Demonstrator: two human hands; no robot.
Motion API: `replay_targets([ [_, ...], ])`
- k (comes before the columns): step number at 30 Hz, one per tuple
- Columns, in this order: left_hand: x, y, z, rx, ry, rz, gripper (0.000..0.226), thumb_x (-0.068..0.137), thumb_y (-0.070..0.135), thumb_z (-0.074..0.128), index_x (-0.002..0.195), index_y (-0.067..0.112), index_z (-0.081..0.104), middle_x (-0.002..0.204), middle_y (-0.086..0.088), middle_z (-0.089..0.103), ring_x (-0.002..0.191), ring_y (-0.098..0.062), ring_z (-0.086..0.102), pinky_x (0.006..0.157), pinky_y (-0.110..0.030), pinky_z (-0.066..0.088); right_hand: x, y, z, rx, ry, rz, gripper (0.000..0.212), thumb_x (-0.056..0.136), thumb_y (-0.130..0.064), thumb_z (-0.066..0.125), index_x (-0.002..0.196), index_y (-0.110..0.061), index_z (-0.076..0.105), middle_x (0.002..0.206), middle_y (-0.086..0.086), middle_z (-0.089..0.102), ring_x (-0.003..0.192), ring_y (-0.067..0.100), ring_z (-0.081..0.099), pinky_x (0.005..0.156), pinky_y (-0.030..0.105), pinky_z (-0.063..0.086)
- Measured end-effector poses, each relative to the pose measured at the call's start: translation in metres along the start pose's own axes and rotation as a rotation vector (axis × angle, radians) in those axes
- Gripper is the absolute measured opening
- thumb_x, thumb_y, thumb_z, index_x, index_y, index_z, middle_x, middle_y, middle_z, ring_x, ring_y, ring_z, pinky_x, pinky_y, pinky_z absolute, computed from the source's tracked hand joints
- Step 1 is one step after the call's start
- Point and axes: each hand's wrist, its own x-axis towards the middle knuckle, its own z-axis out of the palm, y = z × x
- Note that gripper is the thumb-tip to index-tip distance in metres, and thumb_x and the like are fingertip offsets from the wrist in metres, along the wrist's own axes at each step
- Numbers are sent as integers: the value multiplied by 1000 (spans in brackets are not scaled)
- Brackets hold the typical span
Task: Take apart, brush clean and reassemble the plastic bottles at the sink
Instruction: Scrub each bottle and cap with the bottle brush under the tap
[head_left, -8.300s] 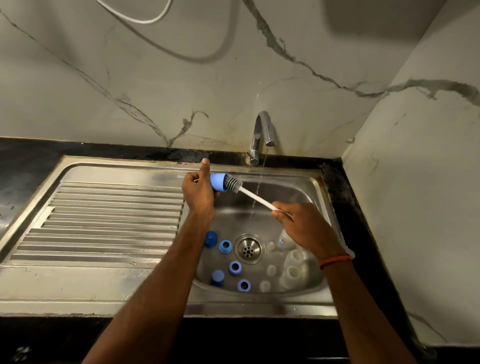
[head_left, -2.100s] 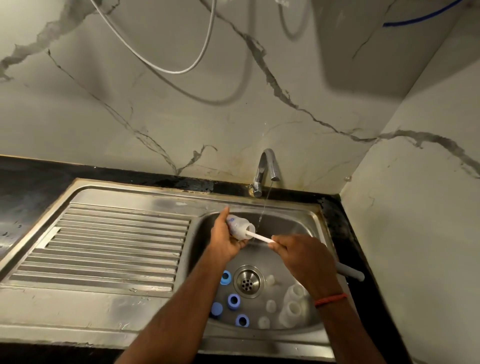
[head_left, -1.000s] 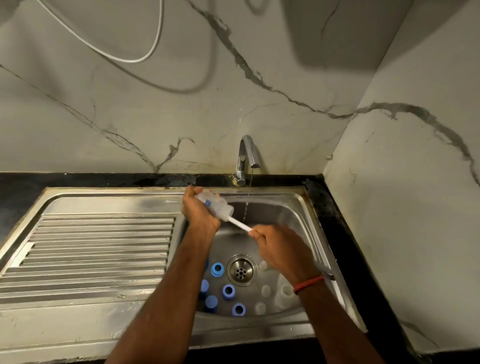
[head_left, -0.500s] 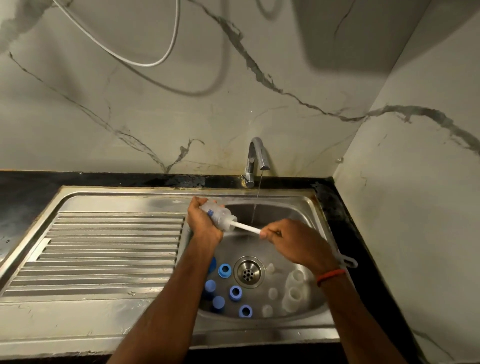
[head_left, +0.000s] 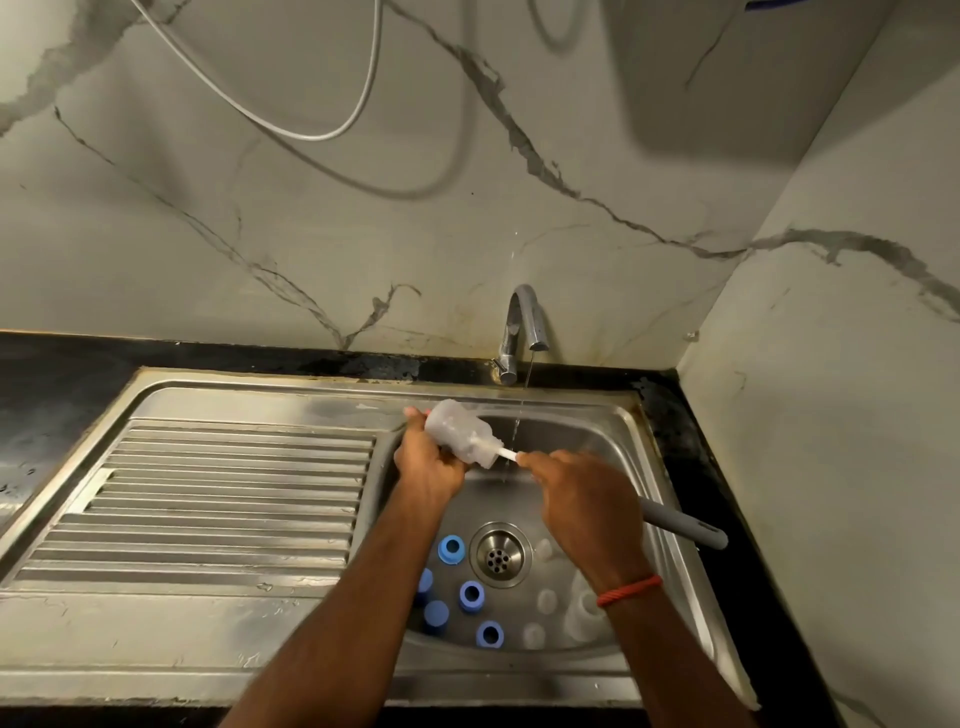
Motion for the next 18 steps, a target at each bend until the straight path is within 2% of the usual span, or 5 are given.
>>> replay_targets([
  [3,1,-4,6,-59,-52,-88,59,94,65,47,121,15,64,113,-9,66,105,-26,62,106,-45,43,-3,-7,-3,-126,41,-42,26,86,-15,57,101,-28,73,65,-5,61,60,16,56,51,27,35],
  [6,-9,-3,16,-36,-37,-36,66,83,80,49,101,18,67,91,-8,66,86,-25,63,91,-37,50,-1,-4,-8,-42,-13,-26,11,95,-32,59,93,-29,69,63,-7,60,57,11,50,51,24,31],
  [8,-16,-2,16,-61,-53,-5,65,83,76,55,100,14,64,81,-7,63,71,-21,62,70,-30,50,5,3,-17,283,-143,29,11,96,-36,62,89,-29,68,66,-13,61,56,4,51,53,19,33],
  [12,-24,1,16,-105,-125,-11,66,82,68,62,110,9,63,78,-9,65,68,-21,64,64,-29,54,16,16,-27,855,-387,147,5,95,-13,65,90,-14,67,64,-26,62,56,-2,55,59,13,41],
  [18,-22,0,24,-149,-130,-41,64,89,60,61,123,6,53,104,-22,65,84,-30,66,69,-42,59,19,18,-17,300,-55,39,9,98,-36,59,99,-28,64,75,-10,64,65,7,58,53,17,30],
])
